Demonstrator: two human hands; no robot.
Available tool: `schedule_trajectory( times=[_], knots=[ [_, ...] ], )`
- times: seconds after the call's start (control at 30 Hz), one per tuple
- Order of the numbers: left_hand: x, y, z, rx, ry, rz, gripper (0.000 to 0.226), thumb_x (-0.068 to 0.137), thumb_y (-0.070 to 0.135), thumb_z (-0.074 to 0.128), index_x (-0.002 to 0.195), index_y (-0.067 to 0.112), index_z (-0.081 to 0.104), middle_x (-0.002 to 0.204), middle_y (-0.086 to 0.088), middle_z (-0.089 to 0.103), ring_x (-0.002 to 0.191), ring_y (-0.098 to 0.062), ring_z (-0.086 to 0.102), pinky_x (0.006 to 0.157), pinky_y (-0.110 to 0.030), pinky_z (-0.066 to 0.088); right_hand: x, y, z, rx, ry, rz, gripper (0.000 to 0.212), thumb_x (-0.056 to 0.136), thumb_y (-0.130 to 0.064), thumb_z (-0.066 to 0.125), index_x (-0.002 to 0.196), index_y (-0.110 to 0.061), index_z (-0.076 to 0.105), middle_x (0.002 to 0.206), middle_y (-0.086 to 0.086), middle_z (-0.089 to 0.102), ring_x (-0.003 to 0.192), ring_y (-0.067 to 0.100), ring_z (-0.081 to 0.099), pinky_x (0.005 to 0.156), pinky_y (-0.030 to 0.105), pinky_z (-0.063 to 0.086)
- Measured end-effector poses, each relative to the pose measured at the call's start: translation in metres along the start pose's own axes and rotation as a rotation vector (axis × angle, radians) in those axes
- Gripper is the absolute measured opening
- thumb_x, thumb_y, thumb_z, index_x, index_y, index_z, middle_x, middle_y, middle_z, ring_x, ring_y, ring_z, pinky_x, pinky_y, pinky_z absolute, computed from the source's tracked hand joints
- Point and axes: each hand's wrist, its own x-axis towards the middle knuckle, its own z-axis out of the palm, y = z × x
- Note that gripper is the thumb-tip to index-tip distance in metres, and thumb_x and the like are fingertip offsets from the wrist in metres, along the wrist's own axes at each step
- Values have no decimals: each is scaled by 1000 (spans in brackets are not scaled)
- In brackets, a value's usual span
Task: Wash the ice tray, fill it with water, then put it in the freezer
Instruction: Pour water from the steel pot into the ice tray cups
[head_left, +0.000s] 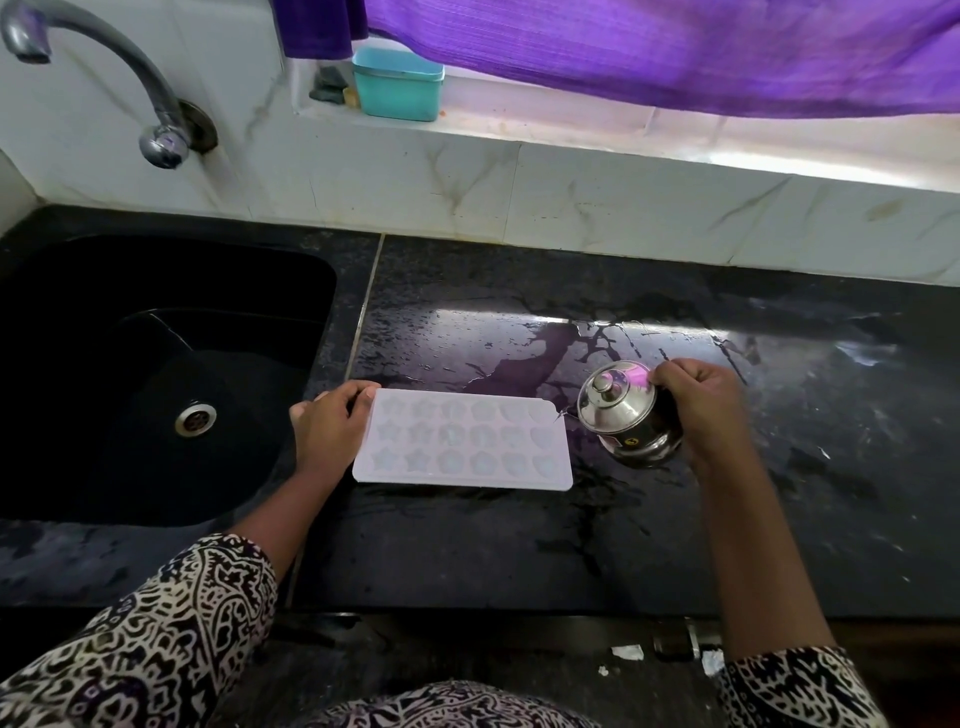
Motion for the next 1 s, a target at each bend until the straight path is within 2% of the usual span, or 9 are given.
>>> schedule_trajectory(
  times=[0.1,0.57,0.8,1.0],
  knots=[
    [-2,4,0,68,18,-7,23,98,32,48,104,28,70,93,2,73,99,-20,63,89,-33,26,0,-1,0,-16,4,-12,38,78,-1,59,47,-12,39,34,-11,33,33,5,29,37,13,30],
    [-1,5,0,70,23,-11,22,98,34,48,102,30,69,88,4,73,97,-19,63,85,-31,23,5,-4,6,14,-4,27,34,79,-1,58,50,-10,44,34,-11,38,32,3,35,37,12,32],
    [-2,8,-2,67,20,-17,22,97,33,49,101,30,70,86,5,73,96,-18,64,86,-31,23,13,-5,13,51,20,36,34,77,1,58,49,-10,41,34,-10,33,33,5,29,37,13,29],
    [-2,9,-3,66,16,-20,21,97,33,49,101,30,70,87,6,72,96,-17,63,84,-29,20,19,-8,17,30,21,34,32,77,-1,59,51,-9,43,35,-9,35,34,4,32,38,13,31]
  ],
)
